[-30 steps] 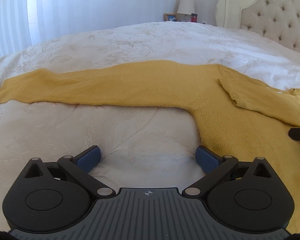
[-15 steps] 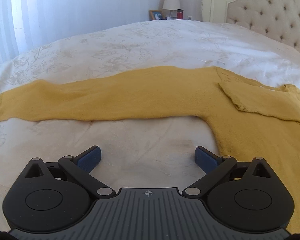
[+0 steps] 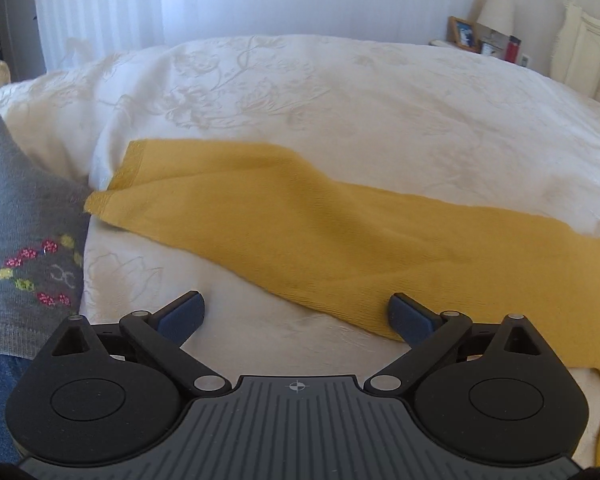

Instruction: Fold small clothes

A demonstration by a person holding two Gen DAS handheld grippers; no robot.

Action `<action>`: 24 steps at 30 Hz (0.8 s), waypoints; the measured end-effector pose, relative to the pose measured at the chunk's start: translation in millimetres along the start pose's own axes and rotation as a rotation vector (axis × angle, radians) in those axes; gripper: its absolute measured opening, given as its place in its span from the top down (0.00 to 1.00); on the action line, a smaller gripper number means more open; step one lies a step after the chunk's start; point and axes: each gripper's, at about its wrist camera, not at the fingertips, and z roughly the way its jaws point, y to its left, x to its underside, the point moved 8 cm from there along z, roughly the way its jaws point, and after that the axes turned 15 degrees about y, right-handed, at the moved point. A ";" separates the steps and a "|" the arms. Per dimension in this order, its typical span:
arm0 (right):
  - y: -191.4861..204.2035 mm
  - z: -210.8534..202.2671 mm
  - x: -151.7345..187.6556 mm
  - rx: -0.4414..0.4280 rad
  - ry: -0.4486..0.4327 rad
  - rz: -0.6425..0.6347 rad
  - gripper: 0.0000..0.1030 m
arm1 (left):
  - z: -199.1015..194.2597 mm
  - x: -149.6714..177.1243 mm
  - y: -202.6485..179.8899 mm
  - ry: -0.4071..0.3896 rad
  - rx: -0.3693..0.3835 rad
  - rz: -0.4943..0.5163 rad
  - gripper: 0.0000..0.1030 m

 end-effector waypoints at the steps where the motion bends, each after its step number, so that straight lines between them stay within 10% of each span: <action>1: 0.2 0.3 0.7 -0.004 0.000 0.004 0.03 | 4.6 -3.4 6.2 0.012 0.011 -0.022 0.03; 11: 19.5 12.6 8.8 -0.039 0.015 -0.024 0.03 | 23.7 -47.8 20.3 0.021 -0.004 -0.059 0.04; 12: 22.6 13.7 9.9 -0.041 0.016 -0.034 0.03 | 24.7 -50.1 20.5 0.017 -0.001 -0.068 0.08; 17: 29.1 16.7 12.9 -0.052 0.032 -0.055 0.04 | 14.1 -57.6 11.0 -0.035 -0.071 -0.042 0.89; 24: 31.8 8.2 10.8 -0.051 0.013 -0.076 0.05 | -24.9 -59.2 -43.4 -0.107 -0.094 0.093 0.93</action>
